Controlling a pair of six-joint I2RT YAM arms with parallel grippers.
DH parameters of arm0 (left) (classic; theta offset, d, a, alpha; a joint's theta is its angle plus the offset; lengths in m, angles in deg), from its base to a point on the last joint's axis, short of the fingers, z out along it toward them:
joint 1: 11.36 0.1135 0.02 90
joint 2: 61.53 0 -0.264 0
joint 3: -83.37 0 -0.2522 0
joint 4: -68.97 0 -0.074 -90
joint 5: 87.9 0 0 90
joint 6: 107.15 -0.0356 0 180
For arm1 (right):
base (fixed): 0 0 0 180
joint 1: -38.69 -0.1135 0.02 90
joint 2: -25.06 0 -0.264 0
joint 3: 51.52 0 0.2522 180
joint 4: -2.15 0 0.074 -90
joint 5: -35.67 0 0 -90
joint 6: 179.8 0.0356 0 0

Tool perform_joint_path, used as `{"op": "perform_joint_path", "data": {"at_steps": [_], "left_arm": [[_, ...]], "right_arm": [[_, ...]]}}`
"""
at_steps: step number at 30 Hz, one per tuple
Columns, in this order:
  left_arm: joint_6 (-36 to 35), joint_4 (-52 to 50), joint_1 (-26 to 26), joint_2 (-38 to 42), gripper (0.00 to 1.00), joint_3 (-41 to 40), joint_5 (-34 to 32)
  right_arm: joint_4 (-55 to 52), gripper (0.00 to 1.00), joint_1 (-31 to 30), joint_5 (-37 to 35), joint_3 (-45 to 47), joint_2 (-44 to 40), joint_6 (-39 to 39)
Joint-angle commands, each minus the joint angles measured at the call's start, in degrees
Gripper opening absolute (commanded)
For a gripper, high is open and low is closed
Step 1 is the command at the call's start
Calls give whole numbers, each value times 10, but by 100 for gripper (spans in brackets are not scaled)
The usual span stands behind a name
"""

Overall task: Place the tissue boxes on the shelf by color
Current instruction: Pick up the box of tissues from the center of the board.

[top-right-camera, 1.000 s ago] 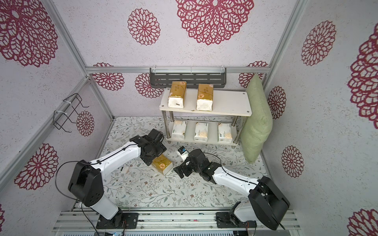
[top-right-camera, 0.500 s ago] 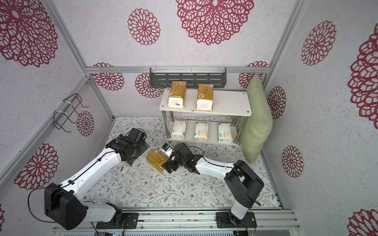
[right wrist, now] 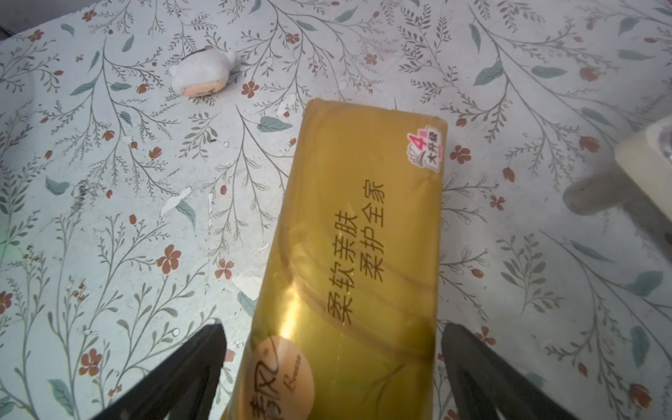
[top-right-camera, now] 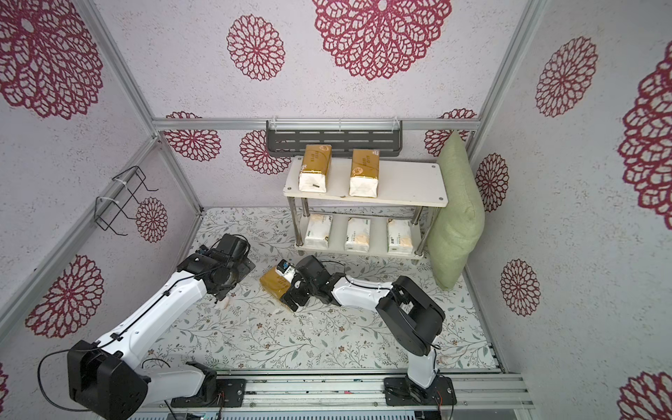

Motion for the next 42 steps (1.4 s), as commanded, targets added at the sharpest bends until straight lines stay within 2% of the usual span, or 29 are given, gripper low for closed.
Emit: {"op": "perform_joint_path", "data": {"at_steps": [1,28,42], "left_arm": [[-11,-7,11,16,97,-10,-11],[-14,9,22,22,97,-33,-7],[-22,10,26,22,97,-29,-17]], "right_arm": [[-2,99,-2,-5,-16,5,-10],[19,99,-2,-9,-28,59,32],[5,88,-2,-19,-22,31,49]]}}
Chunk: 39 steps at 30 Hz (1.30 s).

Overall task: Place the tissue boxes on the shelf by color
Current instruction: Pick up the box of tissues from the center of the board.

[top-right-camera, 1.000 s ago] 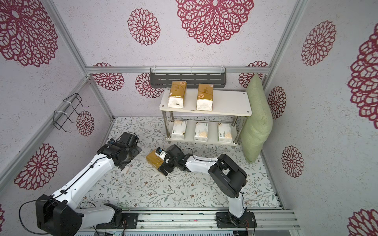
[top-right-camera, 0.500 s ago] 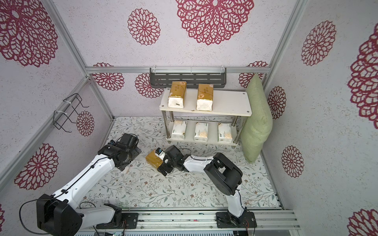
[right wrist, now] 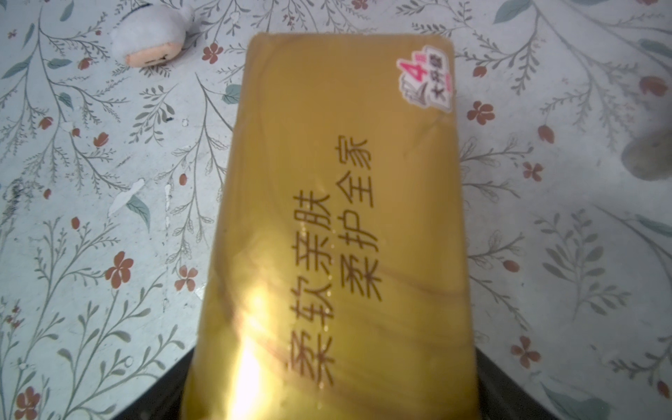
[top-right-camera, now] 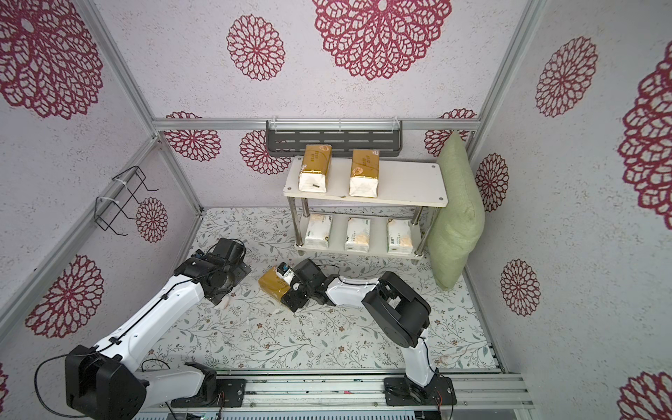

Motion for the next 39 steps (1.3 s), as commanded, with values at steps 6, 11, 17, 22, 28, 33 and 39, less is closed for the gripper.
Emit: {"op": "perform_joint_path", "data": {"at_steps": [6,11,17,22,28,33,39], "left_arm": [[-19,5,16,4,97,6,-19],[-26,10,18,-10,97,8,-20],[-34,22,19,-27,97,9,-16],[-35,35,18,-33,97,7,-17],[-44,49,18,-38,97,9,-26],[-51,61,21,-55,97,13,-20],[-54,83,21,-79,97,20,-5]], "right_arm": [[-39,86,-2,-22,-9,-67,29],[-89,85,-2,-30,-17,-97,44],[-161,85,2,-25,-29,-145,61],[-223,84,3,-8,-27,-195,61],[-297,84,23,-8,-31,-267,85],[-375,83,51,-10,-51,-334,105],[-470,83,88,-30,-72,-400,121]]}}
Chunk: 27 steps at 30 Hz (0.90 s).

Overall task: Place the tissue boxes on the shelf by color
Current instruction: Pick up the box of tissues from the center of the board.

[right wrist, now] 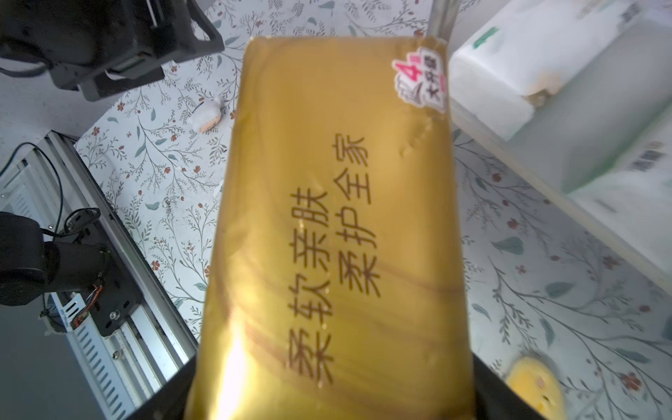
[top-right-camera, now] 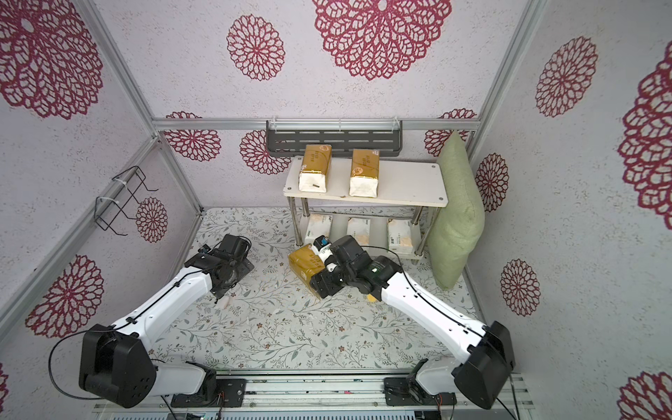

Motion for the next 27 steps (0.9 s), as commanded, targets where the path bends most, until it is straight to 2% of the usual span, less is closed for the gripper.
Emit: {"op": "perform_joint_path", "data": {"at_steps": [1,12,21,27], "left_arm": [[-10,21,5,-15,97,19,5],[-26,35,5,-41,97,40,15],[-37,39,8,-54,97,52,23],[-43,41,11,-56,98,59,27]], "right_arm": [[-73,82,22,-15,-27,-47,25],[-174,82,52,-108,-55,-146,70],[-230,82,60,-227,-108,-213,109],[-253,82,61,-324,-172,-211,122]]}}
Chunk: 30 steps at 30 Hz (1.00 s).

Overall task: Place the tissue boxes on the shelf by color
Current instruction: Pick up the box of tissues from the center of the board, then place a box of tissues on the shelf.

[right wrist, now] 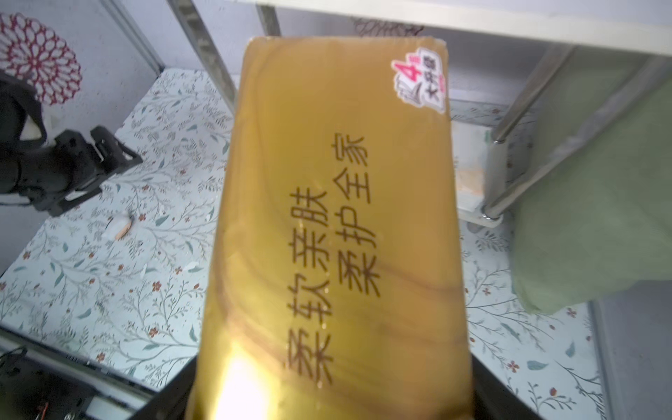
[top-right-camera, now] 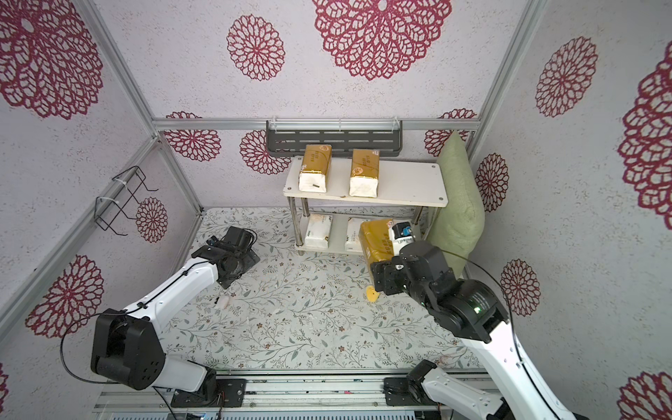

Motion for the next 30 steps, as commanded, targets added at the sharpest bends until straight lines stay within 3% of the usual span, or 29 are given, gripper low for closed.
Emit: {"op": "perform_joint_path", "data": {"at_steps": [1,9,14,19,24,30], "left_arm": [[-12,7,7,-5,97,15,4],[-11,13,8,-1,97,6,9],[-11,15,8,3,98,1,12],[-12,18,8,9,97,-4,12],[-13,18,9,13,97,-6,11],[-12,19,9,14,97,-9,11]], "right_arm": [[2,82,3,-90,-45,5,15],[13,83,15,-168,-133,62,-18],[29,83,54,-153,-168,103,-49],[62,83,150,-85,-184,139,-91],[95,81,275,51,-208,184,-125],[105,81,335,137,-252,243,-132]]}}
